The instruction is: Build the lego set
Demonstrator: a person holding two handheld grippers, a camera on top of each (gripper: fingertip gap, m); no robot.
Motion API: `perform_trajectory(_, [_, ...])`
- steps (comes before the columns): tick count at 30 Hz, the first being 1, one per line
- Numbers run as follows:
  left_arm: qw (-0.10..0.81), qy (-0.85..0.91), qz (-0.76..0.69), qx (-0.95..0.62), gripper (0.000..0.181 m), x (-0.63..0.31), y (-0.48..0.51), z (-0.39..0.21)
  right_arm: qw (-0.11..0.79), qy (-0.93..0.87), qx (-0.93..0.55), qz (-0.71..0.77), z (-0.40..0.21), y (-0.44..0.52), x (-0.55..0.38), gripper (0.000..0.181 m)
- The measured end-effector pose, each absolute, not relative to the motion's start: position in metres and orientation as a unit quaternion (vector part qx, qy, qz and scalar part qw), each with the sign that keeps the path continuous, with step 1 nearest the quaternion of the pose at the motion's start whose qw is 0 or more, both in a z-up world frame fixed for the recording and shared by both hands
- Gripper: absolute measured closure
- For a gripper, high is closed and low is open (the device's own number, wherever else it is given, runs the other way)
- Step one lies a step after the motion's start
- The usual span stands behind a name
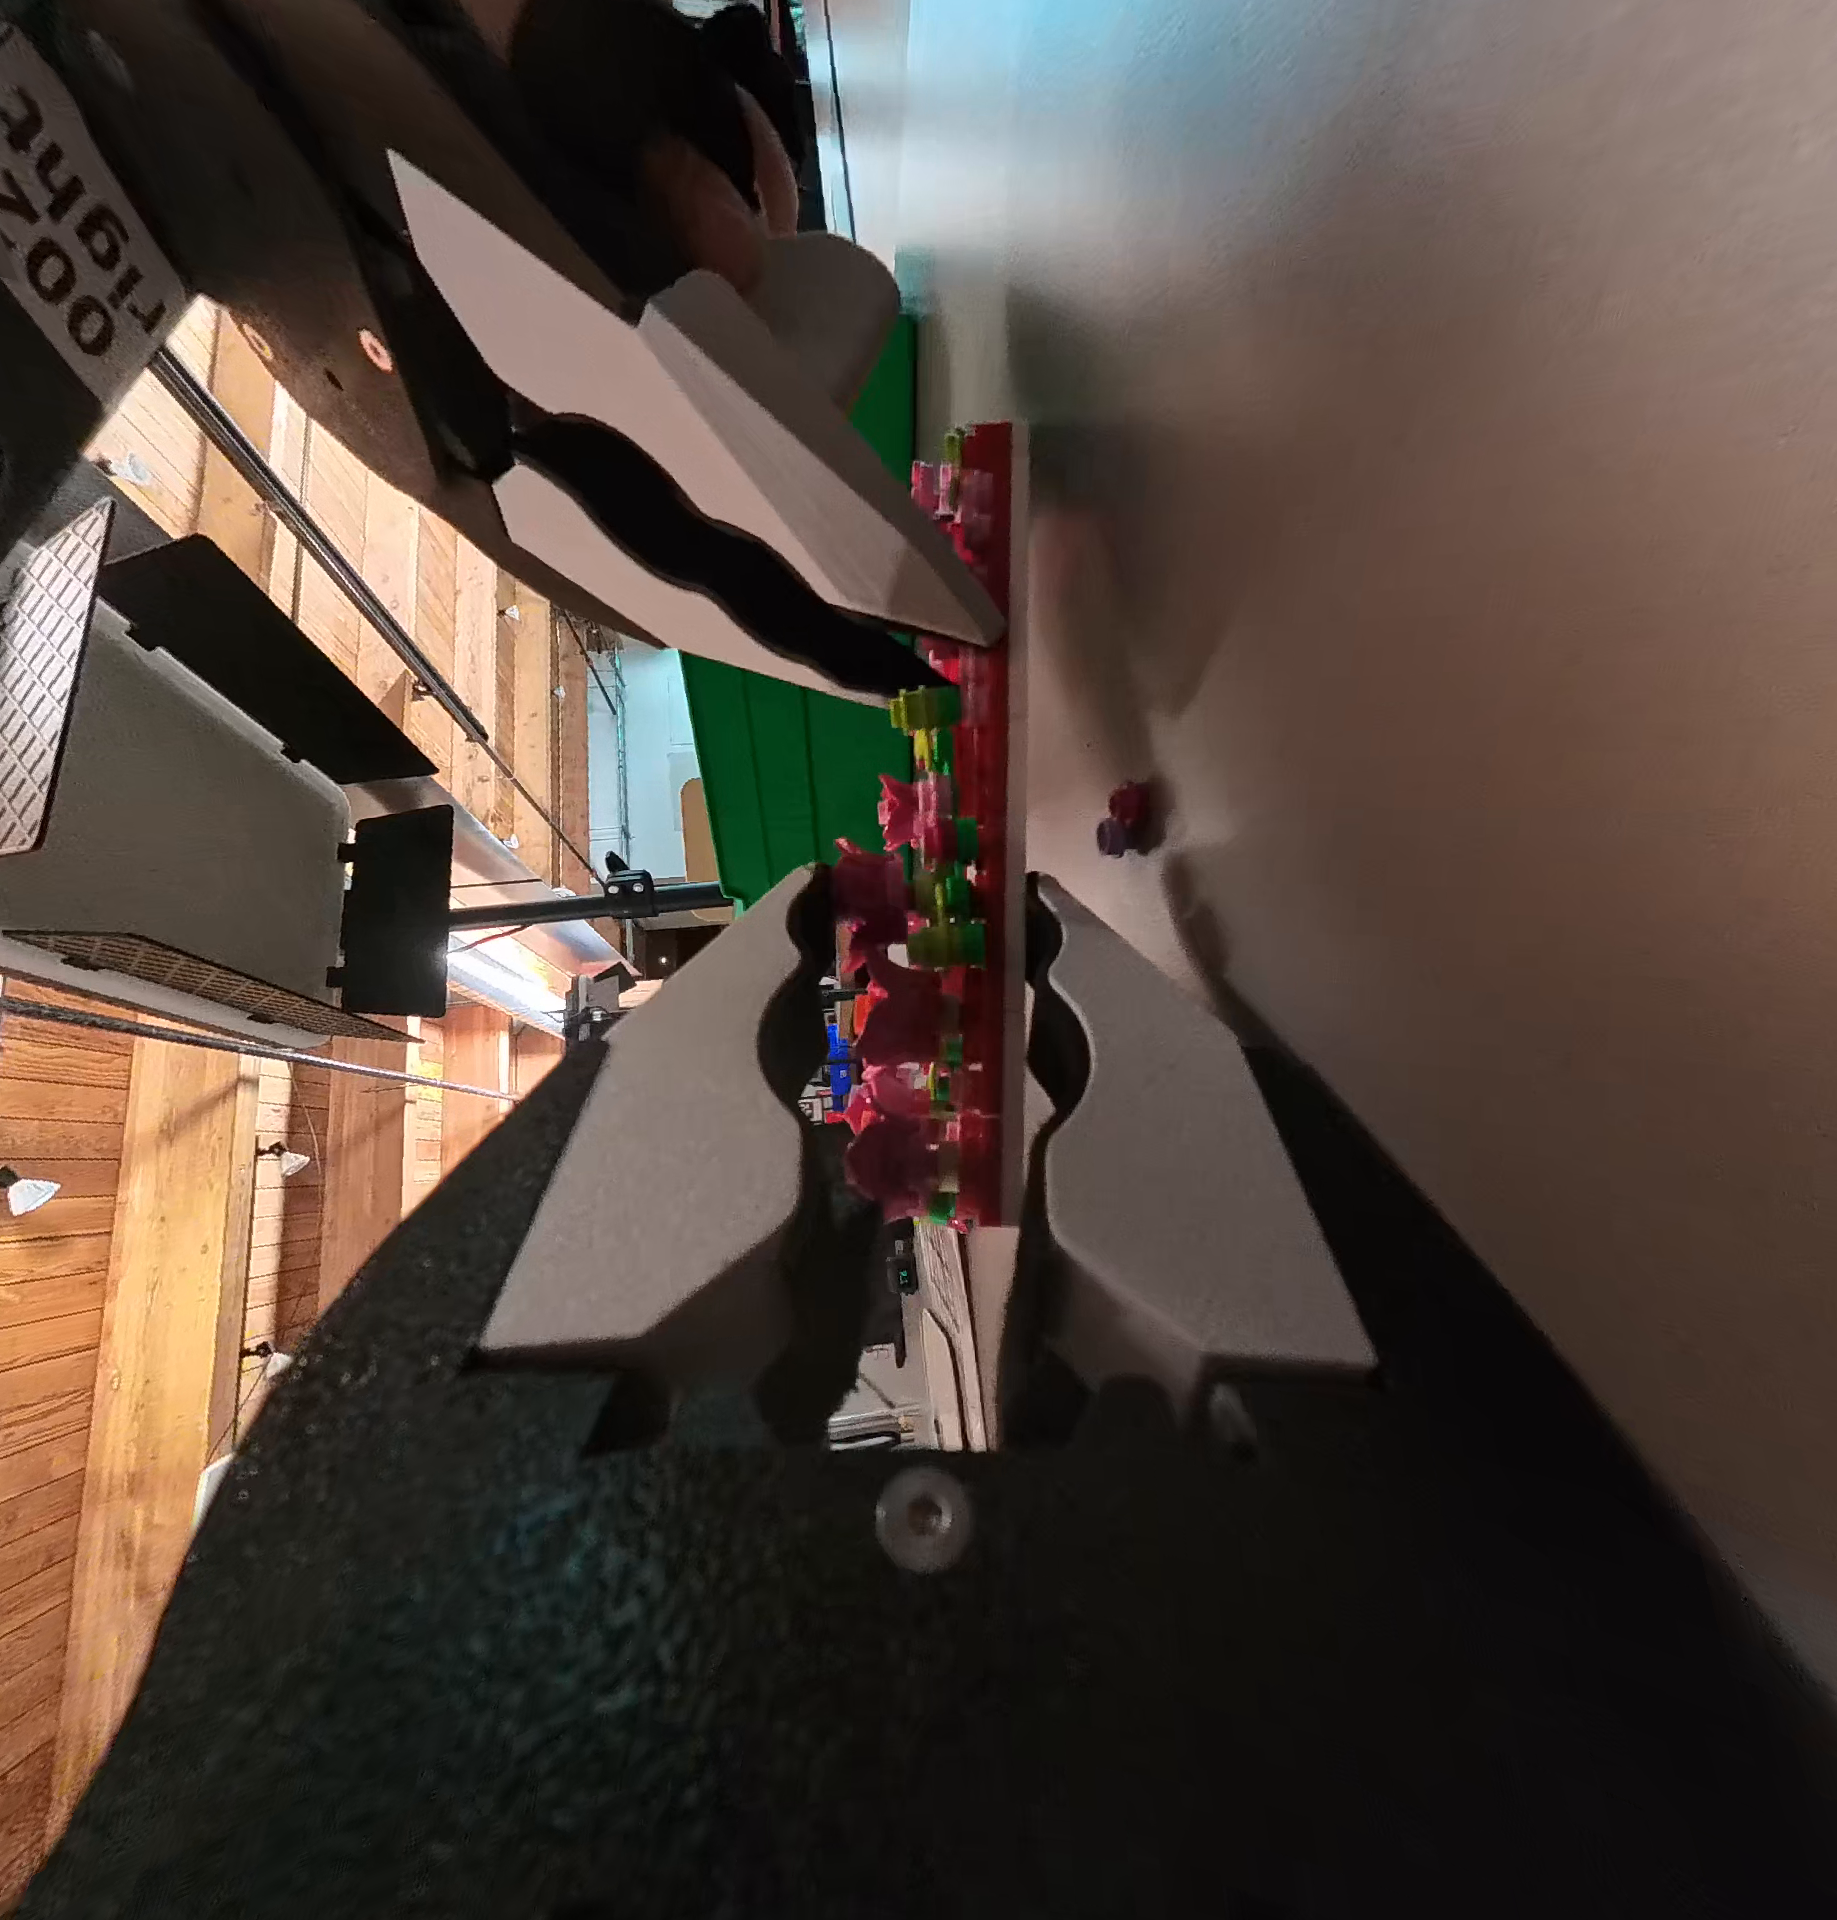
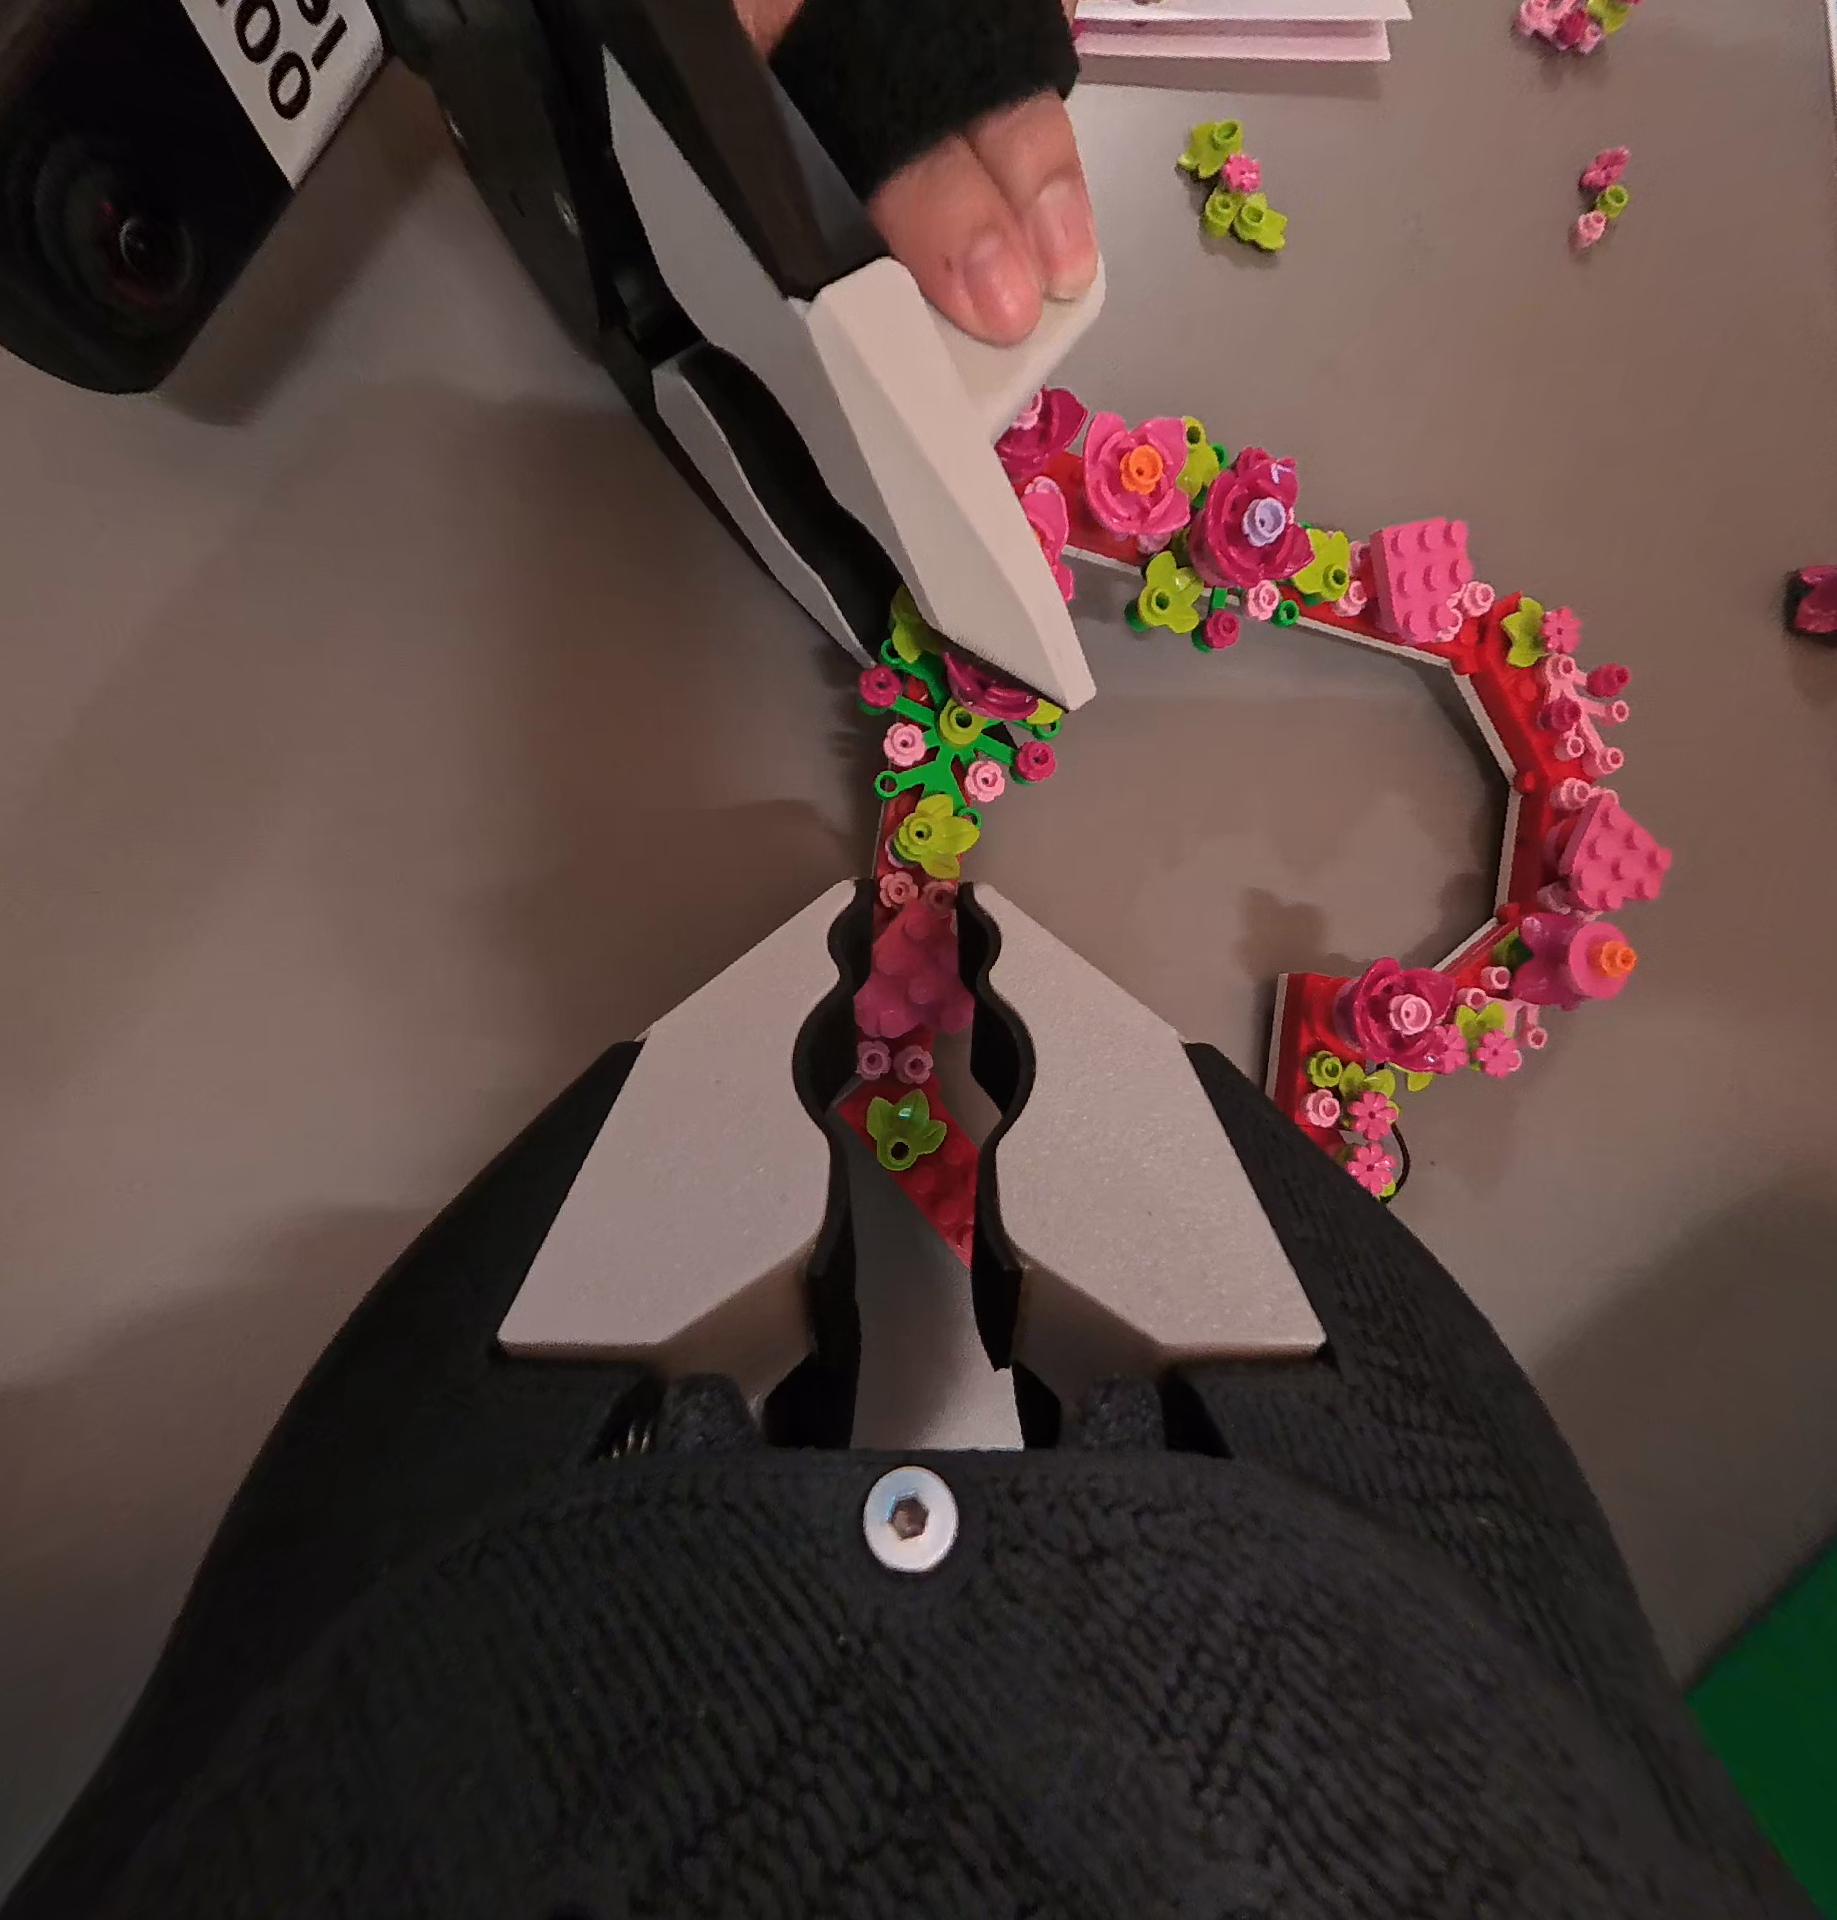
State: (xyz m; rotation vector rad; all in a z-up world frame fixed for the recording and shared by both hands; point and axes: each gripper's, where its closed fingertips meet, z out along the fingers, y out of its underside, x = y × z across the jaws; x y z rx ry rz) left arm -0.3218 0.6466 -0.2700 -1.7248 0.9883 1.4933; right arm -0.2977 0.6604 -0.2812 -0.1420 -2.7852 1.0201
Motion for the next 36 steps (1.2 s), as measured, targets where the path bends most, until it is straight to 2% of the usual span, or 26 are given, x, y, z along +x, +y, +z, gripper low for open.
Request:
perform_trajectory(4, [0.324, 0.375, 0.568, -0.657, 0.148, -0.322, 0.646, -0.270, 0.114, -0.932, -0.061, 0.339, -0.281, 0.662, -0.301, 0.157])
perform_trajectory(5, [0.324, 0.374, 0.568, -0.657, 0.148, -0.322, 0.646, -0.270, 0.125, -0.930, -0.064, 0.341, -0.281, 0.662, -0.300, 0.149])
perform_trajectory(9, [0.324, 0.374, 0.568, -0.657, 0.148, -0.322, 0.647, -0.270, 0.226, -0.901, -0.031, 0.368, -0.270, 0.659, -0.299, 0.134])
perform_trajectory(14, [0.327, 0.371, 0.565, -0.660, 0.148, -0.322, 0.646, -0.270, 0.428, -0.833, 0.084, 0.339, -0.254, 0.652, -0.298, 0.133])
perform_trajectory(19, [0.330, 0.366, 0.561, -0.664, 0.148, -0.323, 0.646, -0.270, 0.532, -0.780, 0.170, 0.283, -0.257, 0.647, -0.292, 0.134])
perform_trajectory(26, [0.336, 0.362, 0.557, -0.668, 0.148, -0.322, 0.647, -0.271, 0.564, -0.767, 0.201, 0.231, -0.269, 0.652, -0.299, 0.135])
perform_trajectory(32, [0.337, 0.362, 0.554, -0.670, 0.148, -0.322, 0.647, -0.271, 0.606, -0.732, 0.223, 0.216, -0.268, 0.648, -0.300, 0.142])
perform_trajectory(36, [0.339, 0.360, 0.555, -0.669, 0.148, -0.322, 0.647, -0.270, 0.618, -0.721, 0.209, 0.233, -0.264, 0.648, -0.300, 0.140])
